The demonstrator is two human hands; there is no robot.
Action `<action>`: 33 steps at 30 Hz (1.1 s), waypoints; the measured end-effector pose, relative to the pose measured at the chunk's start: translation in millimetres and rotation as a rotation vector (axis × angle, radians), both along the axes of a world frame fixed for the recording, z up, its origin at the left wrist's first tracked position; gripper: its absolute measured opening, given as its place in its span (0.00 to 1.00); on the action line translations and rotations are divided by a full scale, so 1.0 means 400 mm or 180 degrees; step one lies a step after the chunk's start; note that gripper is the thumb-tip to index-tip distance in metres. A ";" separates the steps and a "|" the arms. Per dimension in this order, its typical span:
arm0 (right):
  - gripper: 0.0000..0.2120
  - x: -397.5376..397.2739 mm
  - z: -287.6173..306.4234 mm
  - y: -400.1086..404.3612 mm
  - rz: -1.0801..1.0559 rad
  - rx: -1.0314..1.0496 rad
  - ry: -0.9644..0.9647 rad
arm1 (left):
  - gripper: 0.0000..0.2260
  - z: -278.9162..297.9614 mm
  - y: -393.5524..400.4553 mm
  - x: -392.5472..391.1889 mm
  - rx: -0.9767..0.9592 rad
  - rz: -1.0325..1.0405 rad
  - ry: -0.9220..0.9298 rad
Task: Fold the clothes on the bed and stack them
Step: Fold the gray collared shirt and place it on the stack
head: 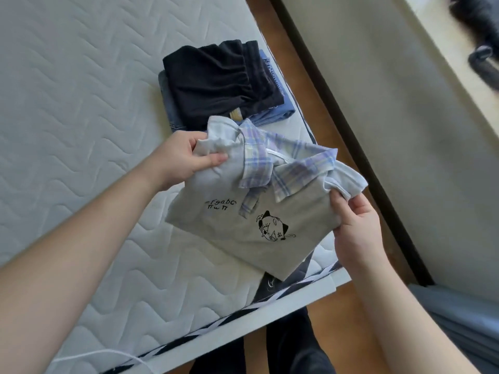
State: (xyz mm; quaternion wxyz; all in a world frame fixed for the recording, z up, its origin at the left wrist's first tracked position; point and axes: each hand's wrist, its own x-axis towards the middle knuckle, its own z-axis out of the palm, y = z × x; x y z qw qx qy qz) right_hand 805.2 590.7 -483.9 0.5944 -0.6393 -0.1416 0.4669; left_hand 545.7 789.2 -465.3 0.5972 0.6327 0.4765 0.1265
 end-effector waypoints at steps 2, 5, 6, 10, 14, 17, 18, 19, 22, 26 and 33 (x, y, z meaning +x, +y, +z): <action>0.18 0.006 0.045 0.017 0.0177 0.0088 -0.0109 | 0.18 0.034 -0.029 -0.004 -0.0121 0.0149 -0.0199; 0.24 0.033 0.114 0.036 0.0395 0.0152 -0.0233 | 0.10 0.063 -0.081 -0.013 -0.0461 0.0404 -0.0633; 0.24 0.044 0.136 0.039 0.0450 0.0173 -0.0256 | 0.11 0.066 -0.098 -0.017 -0.0582 0.0451 -0.0743; 0.19 0.084 0.203 0.031 0.0754 0.0265 -0.0454 | 0.21 0.062 -0.170 -0.026 -0.0972 0.0593 -0.1142; 0.15 0.130 0.226 0.008 0.0934 0.0133 -0.0813 | 0.25 0.033 -0.255 -0.011 -0.1276 0.0659 -0.1488; 0.11 0.167 0.172 0.022 0.1117 -0.0162 -0.0935 | 0.19 -0.017 -0.277 -0.005 -0.1242 0.0800 -0.1257; 0.09 0.175 0.138 0.033 0.1170 -0.0249 -0.0969 | 0.15 -0.038 -0.277 -0.006 -0.1145 0.0838 -0.1060; 0.09 0.179 0.096 0.048 0.1204 -0.0307 -0.0981 | 0.12 -0.066 -0.275 -0.007 -0.0989 0.0841 -0.0794; 0.09 0.177 -0.047 0.104 0.1285 -0.0418 -0.1004 | 0.05 -0.169 -0.246 -0.013 -0.0245 0.0704 0.0357; 0.08 0.187 -0.192 0.187 0.1272 -0.0570 -0.1240 | 0.09 -0.279 -0.183 -0.002 0.0251 0.0890 0.0928; 0.09 0.209 -0.283 0.366 0.1460 -0.0548 -0.1360 | 0.11 -0.383 -0.085 -0.014 0.0441 0.1462 0.1220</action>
